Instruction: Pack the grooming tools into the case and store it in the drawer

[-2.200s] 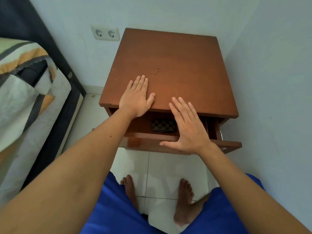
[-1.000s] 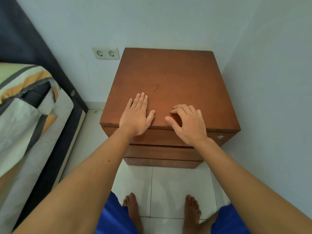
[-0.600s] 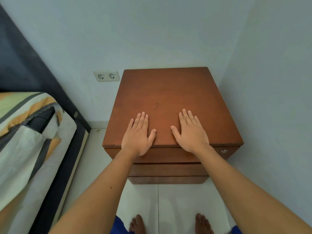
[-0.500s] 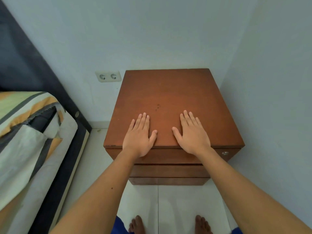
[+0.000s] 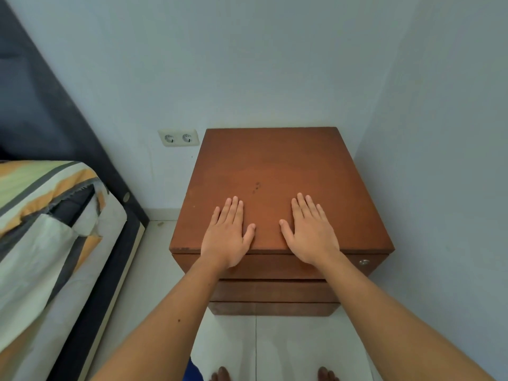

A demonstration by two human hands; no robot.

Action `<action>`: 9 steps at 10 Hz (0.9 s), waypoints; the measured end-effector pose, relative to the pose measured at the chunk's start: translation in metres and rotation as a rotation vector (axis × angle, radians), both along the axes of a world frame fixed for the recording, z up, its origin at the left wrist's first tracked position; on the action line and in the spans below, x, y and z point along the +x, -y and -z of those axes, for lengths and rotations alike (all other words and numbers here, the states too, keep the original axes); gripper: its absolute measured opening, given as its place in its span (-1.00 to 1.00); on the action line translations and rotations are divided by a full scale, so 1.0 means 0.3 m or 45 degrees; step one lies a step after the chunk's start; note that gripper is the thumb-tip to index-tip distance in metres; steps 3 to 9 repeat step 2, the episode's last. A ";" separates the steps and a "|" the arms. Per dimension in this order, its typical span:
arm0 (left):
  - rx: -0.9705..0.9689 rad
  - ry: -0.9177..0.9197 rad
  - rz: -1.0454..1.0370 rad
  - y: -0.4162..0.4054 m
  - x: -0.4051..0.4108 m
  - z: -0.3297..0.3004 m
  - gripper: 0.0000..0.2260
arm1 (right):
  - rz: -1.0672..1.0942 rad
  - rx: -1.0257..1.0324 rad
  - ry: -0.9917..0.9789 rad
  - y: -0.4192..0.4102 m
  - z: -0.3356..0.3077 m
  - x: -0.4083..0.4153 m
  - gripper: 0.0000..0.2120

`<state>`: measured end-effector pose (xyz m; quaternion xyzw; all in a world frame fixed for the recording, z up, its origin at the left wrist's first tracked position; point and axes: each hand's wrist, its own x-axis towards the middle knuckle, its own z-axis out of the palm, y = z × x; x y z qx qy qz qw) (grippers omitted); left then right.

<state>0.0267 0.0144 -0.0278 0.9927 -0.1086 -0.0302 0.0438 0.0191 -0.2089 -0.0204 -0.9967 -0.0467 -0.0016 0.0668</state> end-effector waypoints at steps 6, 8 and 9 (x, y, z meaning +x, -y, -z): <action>0.033 0.082 -0.074 0.067 -0.151 -0.040 -0.39 | -0.222 0.113 0.165 -0.002 -0.010 -0.184 -0.40; 0.033 0.082 -0.074 0.067 -0.151 -0.040 -0.39 | -0.222 0.113 0.165 -0.002 -0.010 -0.184 -0.40; 0.033 0.082 -0.074 0.067 -0.151 -0.040 -0.39 | -0.222 0.113 0.165 -0.002 -0.010 -0.184 -0.40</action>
